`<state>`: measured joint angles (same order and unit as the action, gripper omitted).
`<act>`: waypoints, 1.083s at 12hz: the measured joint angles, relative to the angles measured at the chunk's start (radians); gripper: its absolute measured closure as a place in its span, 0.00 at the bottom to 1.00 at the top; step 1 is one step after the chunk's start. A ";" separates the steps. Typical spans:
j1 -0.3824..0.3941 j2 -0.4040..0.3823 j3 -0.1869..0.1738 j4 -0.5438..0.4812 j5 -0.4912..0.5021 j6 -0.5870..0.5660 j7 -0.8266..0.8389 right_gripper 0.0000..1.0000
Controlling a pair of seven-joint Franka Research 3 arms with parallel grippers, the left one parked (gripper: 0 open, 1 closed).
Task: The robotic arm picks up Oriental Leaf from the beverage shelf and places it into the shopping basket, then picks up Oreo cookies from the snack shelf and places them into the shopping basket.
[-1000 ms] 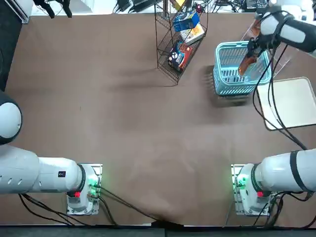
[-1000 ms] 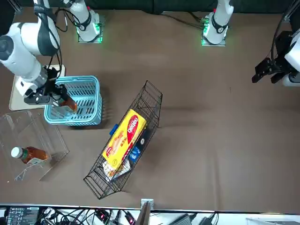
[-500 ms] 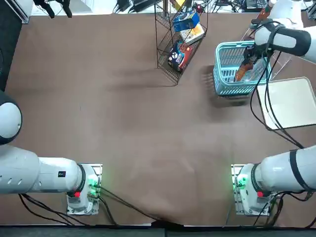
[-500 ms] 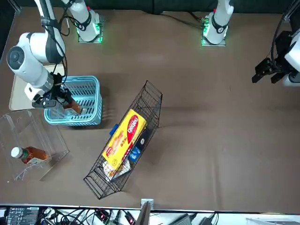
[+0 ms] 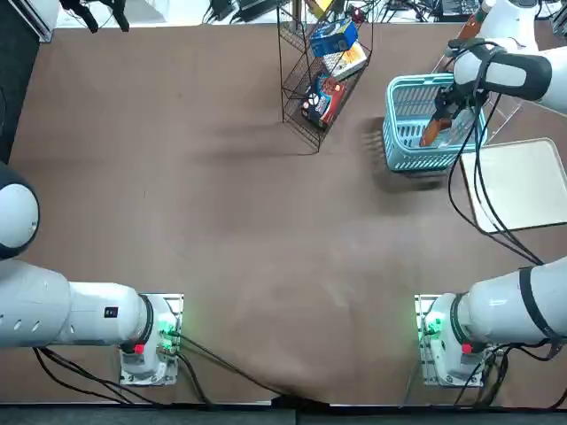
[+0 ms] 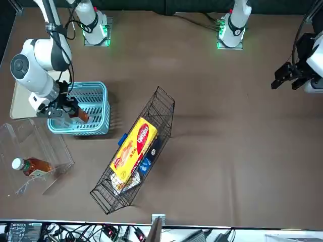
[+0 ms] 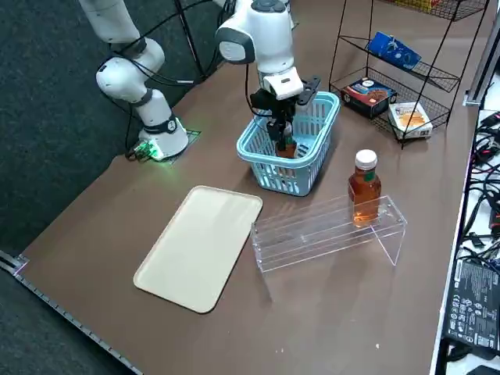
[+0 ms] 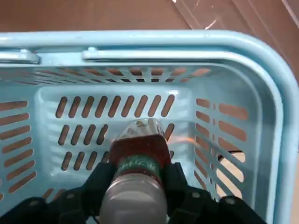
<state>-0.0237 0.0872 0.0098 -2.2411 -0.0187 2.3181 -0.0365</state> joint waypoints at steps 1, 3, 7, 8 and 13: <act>0.000 0.000 -0.001 0.000 0.000 0.000 0.001 0.38; 0.000 -0.002 -0.002 0.010 0.000 0.000 0.002 0.17; 0.000 -0.009 -0.002 0.097 -0.001 -0.103 0.002 0.00; 0.000 -0.014 -0.002 0.136 -0.001 -0.159 0.004 0.00; 0.000 -0.094 -0.003 0.313 -0.001 -0.439 0.007 0.00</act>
<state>-0.0241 -0.0072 0.0071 -1.9285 -0.0200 1.8788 -0.0296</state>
